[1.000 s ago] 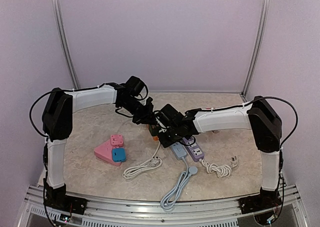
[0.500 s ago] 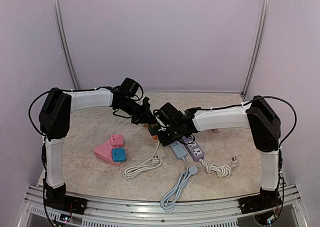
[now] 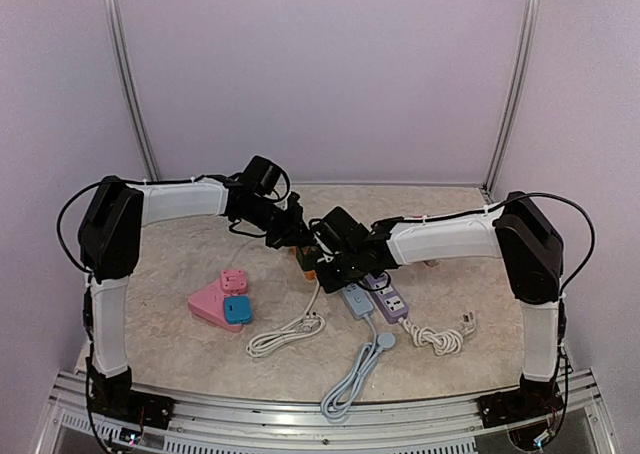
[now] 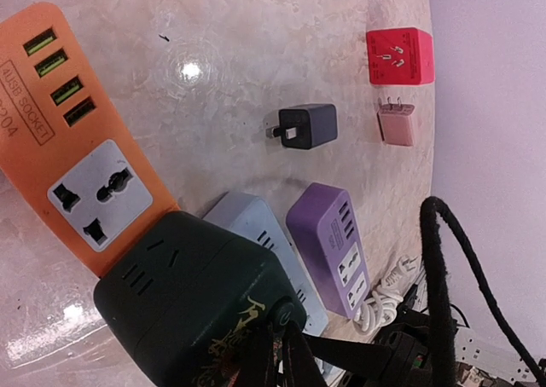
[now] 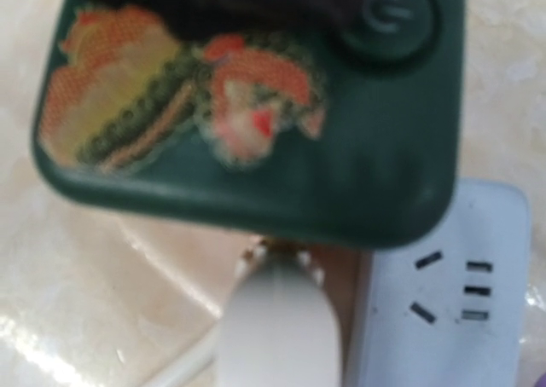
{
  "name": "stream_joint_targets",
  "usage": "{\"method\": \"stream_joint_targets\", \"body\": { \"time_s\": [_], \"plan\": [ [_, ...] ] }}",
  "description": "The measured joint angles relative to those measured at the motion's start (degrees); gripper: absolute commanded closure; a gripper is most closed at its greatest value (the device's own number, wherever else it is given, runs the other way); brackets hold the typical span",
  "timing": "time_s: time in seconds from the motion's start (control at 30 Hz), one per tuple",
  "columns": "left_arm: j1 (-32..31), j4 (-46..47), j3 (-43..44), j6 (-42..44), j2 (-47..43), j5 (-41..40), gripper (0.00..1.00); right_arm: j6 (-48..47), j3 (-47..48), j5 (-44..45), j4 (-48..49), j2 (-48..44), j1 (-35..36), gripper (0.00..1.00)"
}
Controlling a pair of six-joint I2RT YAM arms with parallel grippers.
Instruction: Pull the plug off the socket
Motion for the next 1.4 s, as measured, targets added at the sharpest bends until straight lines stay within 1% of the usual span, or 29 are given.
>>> {"method": "stream_joint_targets", "body": {
  "time_s": [0.17, 0.47, 0.87, 1.2, 1.3, 1.4],
  "plan": [
    [-0.2, 2.3, -1.0, -0.7, 0.0, -0.1, 0.95, 1.2, -2.6, 0.0, 2.7, -1.1, 0.0, 0.99],
    [-0.4, 5.5, -2.5, -1.1, -0.1, 0.6, 0.94, 2.3, -5.6, 0.2, 4.8, -2.7, -0.2, 0.99],
    [-0.9, 7.4, -3.5, -1.7, -0.2, 1.4, 0.95, 2.2, -5.9, 1.8, 3.1, -3.5, 0.6, 0.99],
    [-0.9, 8.6, -4.4, -1.4, -0.5, 1.6, 0.95, 6.0, -6.4, 1.1, 3.1, -3.7, 1.1, 0.99],
    [-0.9, 8.6, -4.5, -0.7, -0.7, 1.6, 0.94, 6.4, -7.2, 1.4, 3.8, -3.9, 1.2, 0.99],
    [-1.0, 8.5, -4.7, 0.0, -0.9, 1.4, 0.9, 6.4, -7.0, 1.4, 4.1, -3.9, 1.2, 0.99]
  ]
}}
